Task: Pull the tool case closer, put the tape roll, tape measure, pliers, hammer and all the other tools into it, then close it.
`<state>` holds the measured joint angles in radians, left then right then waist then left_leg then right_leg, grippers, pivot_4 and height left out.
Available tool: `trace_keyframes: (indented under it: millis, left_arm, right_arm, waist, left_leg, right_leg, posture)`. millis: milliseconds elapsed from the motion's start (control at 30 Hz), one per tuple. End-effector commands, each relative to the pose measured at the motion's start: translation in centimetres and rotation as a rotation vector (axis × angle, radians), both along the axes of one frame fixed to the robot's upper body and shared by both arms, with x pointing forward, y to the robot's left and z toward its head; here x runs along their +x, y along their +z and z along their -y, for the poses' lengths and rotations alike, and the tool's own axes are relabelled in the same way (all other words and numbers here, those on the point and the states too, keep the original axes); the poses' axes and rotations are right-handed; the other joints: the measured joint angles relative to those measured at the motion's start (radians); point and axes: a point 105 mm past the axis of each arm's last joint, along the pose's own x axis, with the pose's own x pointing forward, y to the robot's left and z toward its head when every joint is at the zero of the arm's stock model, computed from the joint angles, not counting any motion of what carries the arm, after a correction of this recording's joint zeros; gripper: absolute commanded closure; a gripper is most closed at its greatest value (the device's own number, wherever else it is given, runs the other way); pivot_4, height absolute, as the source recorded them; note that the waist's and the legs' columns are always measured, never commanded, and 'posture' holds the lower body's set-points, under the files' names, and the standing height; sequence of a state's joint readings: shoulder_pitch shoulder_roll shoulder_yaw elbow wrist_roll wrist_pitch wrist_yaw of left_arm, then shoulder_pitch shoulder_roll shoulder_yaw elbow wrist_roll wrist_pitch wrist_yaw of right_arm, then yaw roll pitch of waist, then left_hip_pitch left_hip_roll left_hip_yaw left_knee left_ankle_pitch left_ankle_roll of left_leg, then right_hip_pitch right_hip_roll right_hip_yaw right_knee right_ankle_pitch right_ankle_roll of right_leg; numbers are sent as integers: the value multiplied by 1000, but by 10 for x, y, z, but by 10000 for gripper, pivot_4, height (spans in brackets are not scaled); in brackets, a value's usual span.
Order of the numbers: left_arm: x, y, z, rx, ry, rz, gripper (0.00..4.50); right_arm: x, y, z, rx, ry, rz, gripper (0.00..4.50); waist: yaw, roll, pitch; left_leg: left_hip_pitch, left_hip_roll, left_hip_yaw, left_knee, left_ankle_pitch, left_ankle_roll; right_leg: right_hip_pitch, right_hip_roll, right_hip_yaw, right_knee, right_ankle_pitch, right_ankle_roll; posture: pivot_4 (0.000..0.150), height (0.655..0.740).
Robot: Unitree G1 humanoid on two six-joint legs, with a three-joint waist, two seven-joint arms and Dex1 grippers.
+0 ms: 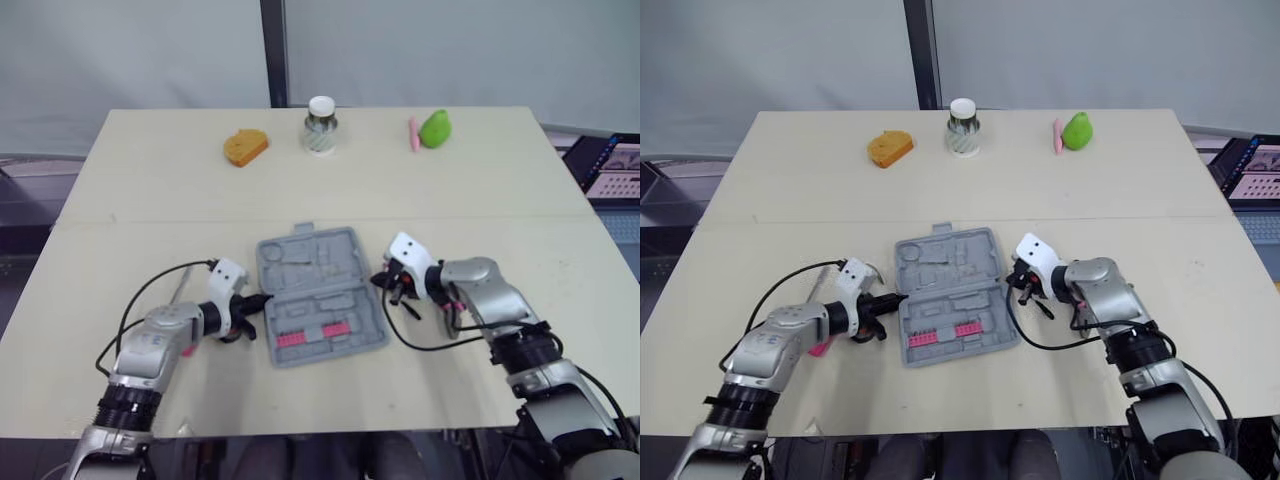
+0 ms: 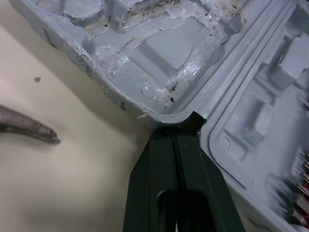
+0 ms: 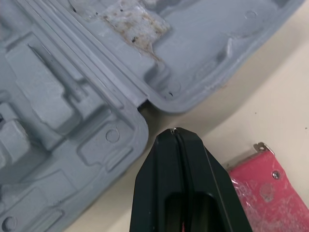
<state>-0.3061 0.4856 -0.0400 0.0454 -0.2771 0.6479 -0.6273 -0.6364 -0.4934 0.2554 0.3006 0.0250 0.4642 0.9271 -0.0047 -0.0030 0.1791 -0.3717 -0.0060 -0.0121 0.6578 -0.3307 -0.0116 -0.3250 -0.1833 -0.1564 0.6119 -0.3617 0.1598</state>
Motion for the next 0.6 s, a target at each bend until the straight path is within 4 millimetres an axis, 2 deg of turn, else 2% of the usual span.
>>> trace_keyframes:
  millis: [33,200,433,600]
  left_arm:
    - [1,5,3,-3,-18,26,45000]
    - [0,5,6,-11,-31,26,45000]
    - [-4,4,9,-8,-61,17,45000]
    - [-16,7,11,15,-142,-2,45000]
  right_arm:
    - [2,12,-7,15,18,39,44514]
    - [-4,11,-15,23,55,22,44514]
    - [-16,2,-15,18,81,-16,44514]
    - [-35,-1,-16,30,107,-46,44514]
  waist:
    - [0,0,0]
    - [0,0,0]
    - [0,0,0]
    - [1,0,0]
  left_leg:
    - [0,0,0,0,0,0]
    - [0,0,0,0,0,0]
    - [0,0,0,0,0,0]
    - [0,0,-1,0,0,0]
  right_leg:
    - [0,0,0,0,0,0]
    - [0,0,0,0,0,0]
    - [0,0,0,1,0,0]
    - [0,0,0,0,0,0]
  posture:
    - [1500,7400]
    - [1500,7400]
    - [1500,7400]
    - [1500,7400]
